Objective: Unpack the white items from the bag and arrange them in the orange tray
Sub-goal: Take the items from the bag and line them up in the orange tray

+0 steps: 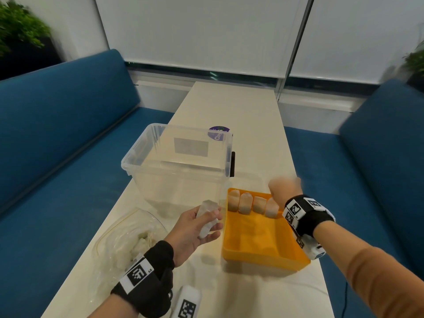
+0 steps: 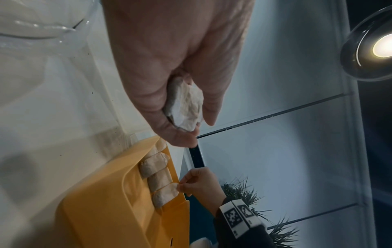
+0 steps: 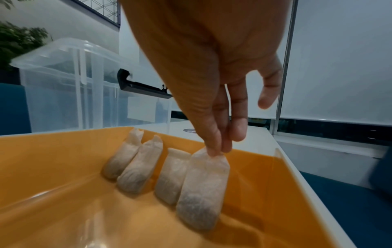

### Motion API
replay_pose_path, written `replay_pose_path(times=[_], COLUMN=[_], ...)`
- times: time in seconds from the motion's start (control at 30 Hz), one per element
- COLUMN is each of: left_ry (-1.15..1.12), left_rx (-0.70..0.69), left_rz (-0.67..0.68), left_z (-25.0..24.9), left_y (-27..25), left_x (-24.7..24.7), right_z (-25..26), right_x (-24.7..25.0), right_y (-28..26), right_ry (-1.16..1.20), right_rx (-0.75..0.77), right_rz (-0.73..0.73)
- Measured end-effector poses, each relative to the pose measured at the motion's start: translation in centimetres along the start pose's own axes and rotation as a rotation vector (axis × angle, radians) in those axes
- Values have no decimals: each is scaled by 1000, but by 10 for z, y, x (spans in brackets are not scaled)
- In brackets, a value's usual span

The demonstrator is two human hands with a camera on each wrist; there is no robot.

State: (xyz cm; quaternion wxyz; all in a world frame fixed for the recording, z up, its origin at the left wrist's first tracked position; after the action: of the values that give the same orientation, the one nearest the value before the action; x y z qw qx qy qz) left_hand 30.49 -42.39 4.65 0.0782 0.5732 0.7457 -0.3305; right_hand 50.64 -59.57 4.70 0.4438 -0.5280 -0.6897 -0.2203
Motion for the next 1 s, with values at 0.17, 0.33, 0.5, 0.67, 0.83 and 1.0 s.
replay_pose_path(times=[0.17,0.33,0.5,0.67,0.83,1.0], left_ry=[9,3,-42,-276,-344,-320], left_rx=[13,25,48,195,291,314], left_rz=[16,26,10,48,147,182], left_z=[2,3,4,10,11,12], left_y=[0,0,-1,-1,-3,-6], left_x=[-4,-5,-4,-17,-38,-47], right_z=[-1,-4,-29,-36,10,37], right_x=[1,0,35,92,129,133], right_y=[1,-1,-19,-55,-105,-117], right_ry=[-25,60,227,569,821,795], right_rx=[4,-14,-50,30,309,356], right_rz=[1,21,-60,-217,-224,-185])
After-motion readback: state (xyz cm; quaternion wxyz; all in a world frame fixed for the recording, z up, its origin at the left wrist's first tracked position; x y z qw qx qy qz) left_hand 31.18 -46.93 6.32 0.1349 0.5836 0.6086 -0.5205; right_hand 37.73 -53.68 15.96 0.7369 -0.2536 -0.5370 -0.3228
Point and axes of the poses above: each hand's wrist, its own y-axis towards the middle knuckle, its own x-axis out of the back of the hand, z = x × y, the point moved 8 cm from there along y, towards the middle knuckle, and after that the axes turned 11 degrees about -y, right-handed, at the moved point
